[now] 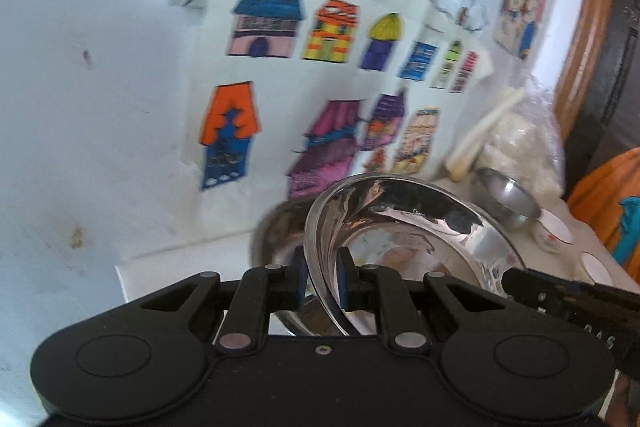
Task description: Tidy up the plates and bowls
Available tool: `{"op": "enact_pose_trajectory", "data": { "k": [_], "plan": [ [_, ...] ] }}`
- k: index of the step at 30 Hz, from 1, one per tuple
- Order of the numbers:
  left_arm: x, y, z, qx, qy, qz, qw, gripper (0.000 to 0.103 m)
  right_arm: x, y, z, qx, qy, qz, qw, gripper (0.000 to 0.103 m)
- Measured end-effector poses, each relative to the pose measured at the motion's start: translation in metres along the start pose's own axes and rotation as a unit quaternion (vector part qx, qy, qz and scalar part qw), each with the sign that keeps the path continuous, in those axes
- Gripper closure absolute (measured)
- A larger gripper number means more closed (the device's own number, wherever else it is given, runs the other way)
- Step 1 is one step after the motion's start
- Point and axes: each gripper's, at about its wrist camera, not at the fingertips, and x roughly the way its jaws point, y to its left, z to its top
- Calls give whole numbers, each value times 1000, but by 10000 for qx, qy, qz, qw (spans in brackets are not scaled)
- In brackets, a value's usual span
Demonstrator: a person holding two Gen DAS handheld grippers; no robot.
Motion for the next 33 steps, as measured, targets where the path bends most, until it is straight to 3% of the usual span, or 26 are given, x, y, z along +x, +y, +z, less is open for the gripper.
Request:
{"op": "enact_pose_trajectory", "data": {
  "k": [6,15,24,33],
  "plan": [
    [18,17,6,-110,93,201,9997,88,28,13,8,-198,140,30,9997,85],
    [28,17,8,105,170,433,9989,87,49,18,7,-281,324,-19,9991,84],
    [32,2,5,660,216,689,9952,80,54,23,3,-438,423,-159,9980,84],
    [46,2,3,788,534,777,9924,76,58,25,-2,-486,512,-199,9973,84]
  ]
}}
